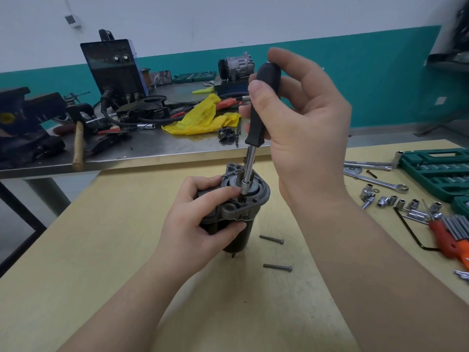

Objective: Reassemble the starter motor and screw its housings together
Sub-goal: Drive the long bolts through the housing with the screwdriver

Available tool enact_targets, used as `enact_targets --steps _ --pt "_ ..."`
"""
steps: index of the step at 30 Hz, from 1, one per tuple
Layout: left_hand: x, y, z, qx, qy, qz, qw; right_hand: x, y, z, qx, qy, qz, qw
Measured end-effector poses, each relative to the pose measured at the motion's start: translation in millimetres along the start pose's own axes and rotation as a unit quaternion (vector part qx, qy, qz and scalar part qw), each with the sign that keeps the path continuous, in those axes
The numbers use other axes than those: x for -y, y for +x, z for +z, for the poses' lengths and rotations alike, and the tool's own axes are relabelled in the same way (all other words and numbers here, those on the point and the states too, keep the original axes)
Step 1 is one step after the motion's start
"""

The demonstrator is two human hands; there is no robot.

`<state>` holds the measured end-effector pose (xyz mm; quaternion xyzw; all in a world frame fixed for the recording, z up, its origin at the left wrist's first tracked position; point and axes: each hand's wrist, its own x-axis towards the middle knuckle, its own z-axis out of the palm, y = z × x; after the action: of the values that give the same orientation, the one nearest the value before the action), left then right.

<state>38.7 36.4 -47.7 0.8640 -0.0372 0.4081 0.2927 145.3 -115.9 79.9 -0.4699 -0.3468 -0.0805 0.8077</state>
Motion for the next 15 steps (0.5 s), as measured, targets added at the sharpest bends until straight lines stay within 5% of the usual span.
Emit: enact_targets --steps 15 --pt "-3.0 0.9 -1.0 0.007 0.001 -0.007 1.0 -4.0 -0.3 0.3 -0.021 0.008 0.019 1.0"
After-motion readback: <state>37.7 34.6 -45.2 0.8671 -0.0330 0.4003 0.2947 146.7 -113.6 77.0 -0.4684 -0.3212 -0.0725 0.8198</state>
